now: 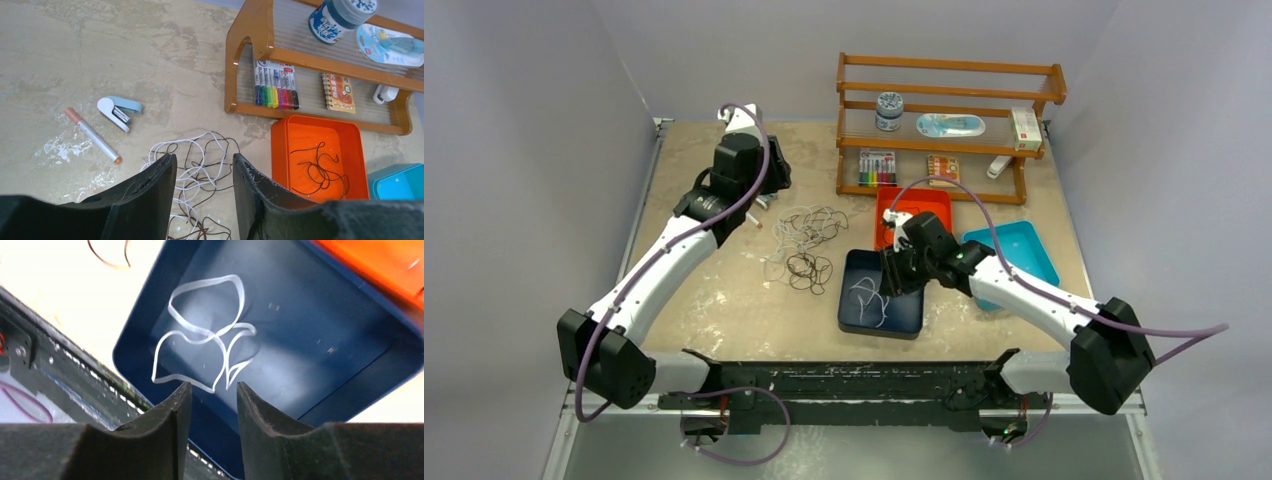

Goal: Untangle the cables

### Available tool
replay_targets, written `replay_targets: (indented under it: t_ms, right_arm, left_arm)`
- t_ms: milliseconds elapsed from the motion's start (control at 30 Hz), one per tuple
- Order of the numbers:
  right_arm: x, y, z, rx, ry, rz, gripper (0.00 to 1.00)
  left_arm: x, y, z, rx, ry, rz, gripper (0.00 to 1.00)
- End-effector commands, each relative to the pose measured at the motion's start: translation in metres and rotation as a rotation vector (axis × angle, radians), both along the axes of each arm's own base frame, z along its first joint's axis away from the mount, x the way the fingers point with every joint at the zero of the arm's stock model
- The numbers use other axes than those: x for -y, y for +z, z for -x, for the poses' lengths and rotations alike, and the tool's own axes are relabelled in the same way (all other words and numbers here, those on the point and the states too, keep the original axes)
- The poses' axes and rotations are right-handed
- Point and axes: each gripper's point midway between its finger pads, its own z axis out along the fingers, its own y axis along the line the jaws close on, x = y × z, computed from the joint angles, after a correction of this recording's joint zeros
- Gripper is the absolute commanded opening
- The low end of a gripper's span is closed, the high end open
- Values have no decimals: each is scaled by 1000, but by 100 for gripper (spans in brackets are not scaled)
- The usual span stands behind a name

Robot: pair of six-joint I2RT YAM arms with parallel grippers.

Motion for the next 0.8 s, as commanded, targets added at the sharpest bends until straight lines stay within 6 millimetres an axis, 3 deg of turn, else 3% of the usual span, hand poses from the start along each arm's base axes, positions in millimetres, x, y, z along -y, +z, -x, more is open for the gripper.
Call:
replay_targets:
  t_ms: [0,167,233,333,533,767]
  right_arm:
    - [-9,57,-48,230,-88,-43,43]
    - [2,76,-84,365,-221,-1,45]
    - [-3,100,-100,447,-240,-32,46]
    - [-6,112,-115,517,-271,-54,46]
    - [-20,117,-125,544,-259,-108,46]
    - [-21,110,-122,543,-250,-118,46]
  left_arm:
    - [-5,-8,0,-25,22,-14,45]
    - [-13,-28,5,-81,40,-38,47]
    - [-15,-39,7,-104,45,-47,48]
    - [-15,-62,9,-161,48,-60,48]
    - [-7,-106,4,-238,49,-43,45]
    - [9,-118,-33,-183,125,85,44]
